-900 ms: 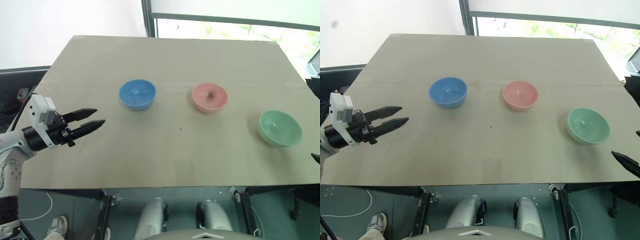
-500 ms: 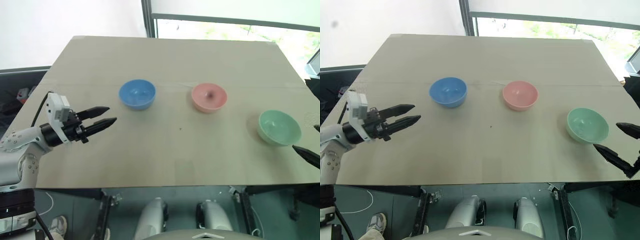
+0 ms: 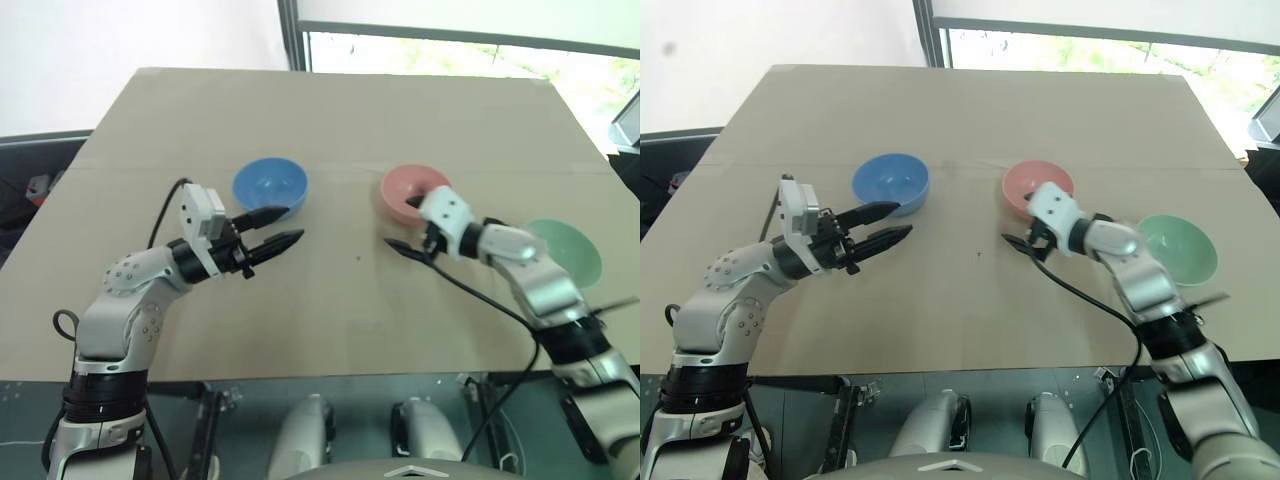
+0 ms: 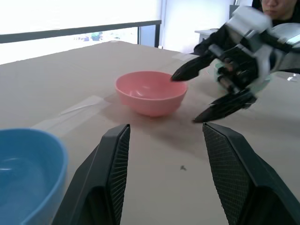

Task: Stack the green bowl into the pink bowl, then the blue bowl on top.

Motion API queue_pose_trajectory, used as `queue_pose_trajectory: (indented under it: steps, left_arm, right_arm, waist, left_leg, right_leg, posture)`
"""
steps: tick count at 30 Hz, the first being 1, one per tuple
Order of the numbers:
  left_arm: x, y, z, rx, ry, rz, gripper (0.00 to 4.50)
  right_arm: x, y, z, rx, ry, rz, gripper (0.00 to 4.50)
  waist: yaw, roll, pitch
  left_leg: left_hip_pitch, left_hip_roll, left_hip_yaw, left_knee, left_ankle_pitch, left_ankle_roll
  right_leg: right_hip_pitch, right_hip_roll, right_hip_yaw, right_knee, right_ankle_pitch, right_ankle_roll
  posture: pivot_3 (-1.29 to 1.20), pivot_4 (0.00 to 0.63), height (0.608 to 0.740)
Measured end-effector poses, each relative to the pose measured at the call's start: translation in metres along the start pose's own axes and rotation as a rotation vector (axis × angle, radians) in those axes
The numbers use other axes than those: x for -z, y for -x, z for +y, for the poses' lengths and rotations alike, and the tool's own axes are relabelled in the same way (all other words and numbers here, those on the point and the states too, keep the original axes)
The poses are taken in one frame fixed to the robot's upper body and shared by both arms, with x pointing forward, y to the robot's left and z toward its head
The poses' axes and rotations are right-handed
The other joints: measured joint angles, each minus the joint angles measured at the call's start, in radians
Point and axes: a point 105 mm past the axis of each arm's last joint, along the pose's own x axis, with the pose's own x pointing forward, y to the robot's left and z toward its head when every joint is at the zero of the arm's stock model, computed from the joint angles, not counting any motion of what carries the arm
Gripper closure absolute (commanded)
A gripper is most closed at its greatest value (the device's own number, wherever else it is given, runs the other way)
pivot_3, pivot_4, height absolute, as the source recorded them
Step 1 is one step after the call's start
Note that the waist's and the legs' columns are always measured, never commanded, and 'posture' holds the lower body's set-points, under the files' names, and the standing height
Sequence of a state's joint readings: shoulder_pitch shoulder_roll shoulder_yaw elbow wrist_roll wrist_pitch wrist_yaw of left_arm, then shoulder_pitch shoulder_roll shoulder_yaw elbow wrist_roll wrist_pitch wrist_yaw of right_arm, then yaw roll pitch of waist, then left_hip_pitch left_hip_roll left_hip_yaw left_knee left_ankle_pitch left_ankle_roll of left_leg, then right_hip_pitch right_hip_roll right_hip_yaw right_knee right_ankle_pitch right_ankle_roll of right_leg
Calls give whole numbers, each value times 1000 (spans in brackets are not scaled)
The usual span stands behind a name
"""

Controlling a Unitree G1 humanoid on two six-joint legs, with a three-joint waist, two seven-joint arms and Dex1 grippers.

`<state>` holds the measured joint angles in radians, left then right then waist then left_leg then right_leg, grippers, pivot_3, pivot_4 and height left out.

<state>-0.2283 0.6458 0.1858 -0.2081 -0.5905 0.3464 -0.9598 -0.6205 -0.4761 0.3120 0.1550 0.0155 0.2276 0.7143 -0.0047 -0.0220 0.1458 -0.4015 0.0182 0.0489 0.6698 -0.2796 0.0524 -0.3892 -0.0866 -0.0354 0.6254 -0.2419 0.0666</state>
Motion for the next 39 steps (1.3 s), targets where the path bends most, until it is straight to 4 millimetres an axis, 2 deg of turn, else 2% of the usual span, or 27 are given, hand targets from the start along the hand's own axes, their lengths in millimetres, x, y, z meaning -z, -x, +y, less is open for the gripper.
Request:
queue_pose_trajectory:
  steps: [3, 5, 6, 8, 10, 12, 14, 18, 21, 24, 26, 28, 31, 32, 33, 34, 36, 38, 39]
  left_arm:
    - [-2, 1, -7, 7, -15, 3, 1812]
    - [-1, 3, -8, 6, -14, 13, 1812]
    - [0, 6, -7, -3, -13, 19, 1812]
    - [0, 9, -5, -24, -12, 21, 1812]
    - [0, 10, -5, -31, -14, 21, 1812]
    - [-2, 9, -9, -25, -19, 16, 1812]
    - [1, 10, -11, -24, -7, 16, 1812]
    - [2, 7, -11, -16, 0, 7, 1812]
    - [3, 1, -10, 2, 11, -5, 1812]
    - [3, -5, -10, 27, 23, -18, 1812]
    - [4, -9, -10, 48, 27, -24, 1812]
    - [5, -11, -9, 60, 30, -26, 1812]
    - [5, -17, -8, 76, 26, -34, 1812]
    - [5, -17, -8, 79, 25, -34, 1812]
    - [7, -20, -8, 85, 35, -38, 1812]
    - [7, -20, -8, 85, 36, -37, 1812]
    - [10, -23, -8, 96, 47, -44, 1812]
    - [11, -25, -9, 101, 48, -53, 1812]
    - [13, -27, -10, 108, 50, -47, 1812]
  right_arm:
    - [11, -19, -4, -31, 68, 60, 1472]
    - [16, -20, -5, -46, 91, 76, 2407]
    - [19, -21, -6, -50, 102, 82, 2730]
    - [23, -20, -5, -59, 110, 88, 3720]
    - [22, -20, -4, -66, 117, 83, 4433]
    - [14, -18, -10, -57, 130, 63, 4433]
    - [5, -11, -4, -90, 112, 39, 4433]
    - [-10, 13, 31, -218, 69, 6, 4433]
    - [-5, 27, 66, -296, 18, 23, 3480]
    - [5, 31, 79, -301, -8, 57, 2268]
    - [5, 35, 72, -234, -15, 63, 1369]
    - [-5, 42, 62, -165, -11, 36, 1369]
    - [-24, 72, 36, -3, -99, -27, 1369]
    - [-26, 77, 33, 20, -112, -35, 1369]
    - [-29, 99, 18, 140, -146, -38, 1369]
    - [-29, 103, 16, 158, -148, -35, 1369]
    - [-9, 135, -4, 335, -161, 72, 1369]
    - [13, 152, -9, 422, -171, 178, 1369]
    - [31, 162, -9, 460, -185, 259, 1369]
  waist:
    - [-4, 0, 0]
    - [-6, 1, 0]
    - [-7, 1, 1]
    - [-9, 1, 1]
    - [-10, 1, 1]
    - [-10, 1, 1]
    - [-7, 2, 1]
    - [1, 2, 1]
    - [4, 2, 1]
    - [4, 2, 1]
    - [4, 2, 1]
    - [6, 2, 1]
    - [18, 1, 1]
    - [21, 1, 1]
    - [25, 1, 1]
    - [25, 1, 1]
    - [25, 1, 0]
    - [24, 1, 0]
    - [21, 1, 0]
  left_leg:
    - [-2, -1, -1, -1, 0, 0]
    - [-1, 0, -1, -1, 0, 0]
    - [-1, 0, 0, -1, 1, -1]
    - [1, 1, 0, 0, 2, -3]
    - [3, 2, 0, 0, 3, -5]
    - [7, 4, -1, 0, 3, -6]
    - [7, 4, -2, 0, 3, -6]
    - [4, 4, -3, 0, 3, -5]
    - [4, 3, -2, 0, 2, -4]
    - [5, 3, -2, 3, 2, -3]
    - [5, 3, -2, 3, 2, -4]
    - [6, 3, -2, 3, 2, -4]
    - [4, 3, -3, 2, 2, -4]
    - [4, 3, -3, 2, 2, -3]
    - [3, 3, -4, 2, 2, -3]
    - [3, 3, -4, 2, 1, -2]
    - [3, 1, -3, 2, 1, -2]
    - [4, 1, -3, 2, 1, -2]
    - [4, 0, -2, 2, 1, -2]
  right_leg:
    - [-1, -1, -2, -1, 0, 0]
    - [-1, -1, -3, -2, 0, 0]
    - [0, 0, -3, -1, 0, 0]
    - [1, 0, -3, -1, 0, 0]
    - [3, 1, -3, -1, 0, 0]
    - [6, 2, -3, 0, 0, 0]
    - [6, 2, -4, 0, 0, 0]
    - [5, 1, -5, 1, 0, 0]
    - [6, 1, -5, 0, 0, 0]
    - [6, 1, -4, 0, 0, 0]
    - [6, 1, -4, 0, 0, 0]
    - [6, 1, -4, 1, 0, 0]
    - [6, 1, -4, 0, 0, 0]
    - [6, 1, -5, 0, 0, 0]
    - [6, 1, -5, 0, 0, 0]
    - [6, 1, -5, 0, 0, 0]
    - [7, 0, -5, 0, 0, 0]
    - [7, 0, -5, -2, 0, 0]
    - [7, 0, -4, -2, 0, 0]
  posture:
    - [0, 150, 740]
    - [0, 150, 740]
    - [0, 150, 740]
    - [0, 150, 740]
    - [0, 150, 740]
    - [0, 150, 740]
    - [0, 150, 740]
    - [0, 150, 740]
    - [0, 150, 740]
    - [0, 150, 740]
    - [0, 150, 740]
    - [0, 150, 740]
    - [0, 150, 740]
    - [0, 150, 740]
    - [0, 150, 740]
    - [0, 150, 740]
    - [0, 150, 740]
    - [0, 150, 740]
    - [0, 150, 740]
